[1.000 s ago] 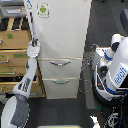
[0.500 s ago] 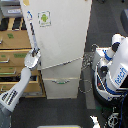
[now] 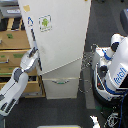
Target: Opening the fridge
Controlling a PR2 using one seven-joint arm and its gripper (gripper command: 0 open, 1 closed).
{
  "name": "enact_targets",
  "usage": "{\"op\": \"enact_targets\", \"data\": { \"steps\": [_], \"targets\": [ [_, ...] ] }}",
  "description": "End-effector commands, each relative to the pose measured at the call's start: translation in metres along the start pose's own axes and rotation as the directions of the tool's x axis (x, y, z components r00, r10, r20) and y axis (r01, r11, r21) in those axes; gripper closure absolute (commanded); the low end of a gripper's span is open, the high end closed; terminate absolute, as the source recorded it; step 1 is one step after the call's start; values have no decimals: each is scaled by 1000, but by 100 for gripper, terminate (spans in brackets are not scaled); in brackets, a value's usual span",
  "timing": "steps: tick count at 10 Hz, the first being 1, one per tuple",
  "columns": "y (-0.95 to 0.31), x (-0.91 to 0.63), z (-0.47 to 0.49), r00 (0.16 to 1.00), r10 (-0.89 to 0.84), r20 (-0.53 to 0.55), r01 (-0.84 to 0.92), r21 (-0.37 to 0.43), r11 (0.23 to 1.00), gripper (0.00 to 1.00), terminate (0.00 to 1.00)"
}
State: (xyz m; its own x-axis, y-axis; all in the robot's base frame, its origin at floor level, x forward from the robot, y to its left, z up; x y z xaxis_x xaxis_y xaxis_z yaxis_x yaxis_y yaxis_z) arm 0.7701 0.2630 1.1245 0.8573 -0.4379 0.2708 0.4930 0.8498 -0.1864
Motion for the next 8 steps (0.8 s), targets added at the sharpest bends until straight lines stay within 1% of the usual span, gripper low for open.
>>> {"op": "enact_targets", "data": {
  "steps": [1, 2, 3, 4, 5, 6, 7, 8],
  "targets": [
    [-534, -401, 341, 541, -824, 166, 830, -261, 493, 100, 0],
    [-517, -449, 338, 314, -929, 194, 928, -267, 258, 100, 0],
    [-490, -439, 334, 309, -934, 177, 924, -287, 252, 100, 0],
    [-351, -333, 250, 515, -856, -34, 853, -79, 516, 100, 0],
    [-238, -246, 188, 722, -689, -63, 685, -69, 725, 100, 0],
    [-164, -195, 134, 809, -577, -112, 578, -21, 816, 0, 0],
    [-73, -145, 64, 885, -434, -170, 447, 42, 894, 0, 0],
    [-21, -117, 22, 919, -346, -190, 366, 79, 927, 0, 0]
  ]
}}
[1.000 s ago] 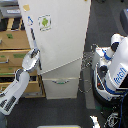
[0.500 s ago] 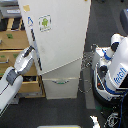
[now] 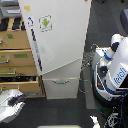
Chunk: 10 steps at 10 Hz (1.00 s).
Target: Opening the fridge
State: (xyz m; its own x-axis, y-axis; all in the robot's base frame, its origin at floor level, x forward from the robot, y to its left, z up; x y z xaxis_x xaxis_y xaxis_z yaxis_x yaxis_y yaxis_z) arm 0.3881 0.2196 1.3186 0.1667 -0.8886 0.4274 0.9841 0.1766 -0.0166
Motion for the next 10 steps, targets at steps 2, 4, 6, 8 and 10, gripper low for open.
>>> {"op": "enact_targets", "data": {
  "steps": [2, 4, 6, 8, 10],
  "targets": [
    [359, -137, -220, 764, 599, -241, -534, 286, 796, 0, 0],
    [389, -145, -250, 746, 616, -253, -540, 311, 782, 0, 0],
    [423, -196, -262, 689, 668, -281, -532, 429, 730, 0, 0],
    [420, -231, -277, 678, 673, -297, -518, 456, 723, 0, 0],
    [414, -237, -305, 680, 650, -339, -495, 440, 749, 0, 0]
  ]
}}
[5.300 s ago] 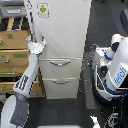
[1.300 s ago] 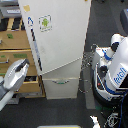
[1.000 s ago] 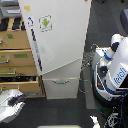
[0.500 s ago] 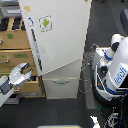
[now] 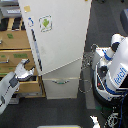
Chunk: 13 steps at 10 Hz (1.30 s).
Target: Opening the fridge
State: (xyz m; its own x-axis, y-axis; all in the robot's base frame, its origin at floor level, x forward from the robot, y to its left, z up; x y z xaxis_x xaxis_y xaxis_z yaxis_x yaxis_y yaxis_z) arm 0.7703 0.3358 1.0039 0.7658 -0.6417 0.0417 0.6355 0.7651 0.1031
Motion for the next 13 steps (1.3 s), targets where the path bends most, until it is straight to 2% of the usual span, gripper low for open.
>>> {"op": "enact_targets", "data": {
  "steps": [1, 3, 6, 8, 9, 13],
  "targets": [
    [14, -16, -80, 998, 4, -57, 4, 133, 991, 0, 0],
    [14, 16, -87, 996, 90, -14, -85, 200, 976, 0, 0],
    [-3, 118, -91, 993, 116, -4, -112, 208, 972, 0, 0],
    [-43, 165, -73, 997, 80, 23, -83, 177, 981, 0, 0],
    [-101, 162, -29, 999, -14, 47, 5, 173, 985, 0, 0],
    [-165, 98, 46, 987, -151, 61, 136, 202, 970, 0, 0]
  ]
}}
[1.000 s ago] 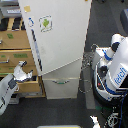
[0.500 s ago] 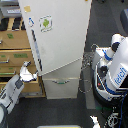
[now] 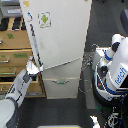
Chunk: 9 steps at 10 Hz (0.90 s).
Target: Opening the fridge
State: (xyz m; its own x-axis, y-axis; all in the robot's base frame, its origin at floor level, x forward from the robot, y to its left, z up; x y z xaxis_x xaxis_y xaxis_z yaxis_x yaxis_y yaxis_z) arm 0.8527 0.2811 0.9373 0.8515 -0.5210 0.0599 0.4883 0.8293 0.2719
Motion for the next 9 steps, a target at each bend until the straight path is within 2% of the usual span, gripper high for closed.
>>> {"op": "enact_targets", "data": {
  "steps": [1, 2, 3, 4, 5, 6, 9],
  "targets": [
    [-188, -95, 209, 900, -411, 146, 421, -41, 906, 0, 0],
    [-245, -183, 275, 774, -606, 184, 624, -56, 779, 0, 0],
    [-294, -342, 431, 507, -793, 337, 856, -95, 508, 0, 0],
    [-286, -386, 493, 461, -779, 425, 885, -163, 436, 0, 0],
    [-278, -430, 538, 406, -778, 479, 913, -179, 366, 0, 0],
    [-299, -535, 605, 270, -800, 536, 959, -78, 272, 0, 0],
    [-319, -614, 639, 194, -794, 576, 974, -17, 226, 0, 0]
  ]
}}
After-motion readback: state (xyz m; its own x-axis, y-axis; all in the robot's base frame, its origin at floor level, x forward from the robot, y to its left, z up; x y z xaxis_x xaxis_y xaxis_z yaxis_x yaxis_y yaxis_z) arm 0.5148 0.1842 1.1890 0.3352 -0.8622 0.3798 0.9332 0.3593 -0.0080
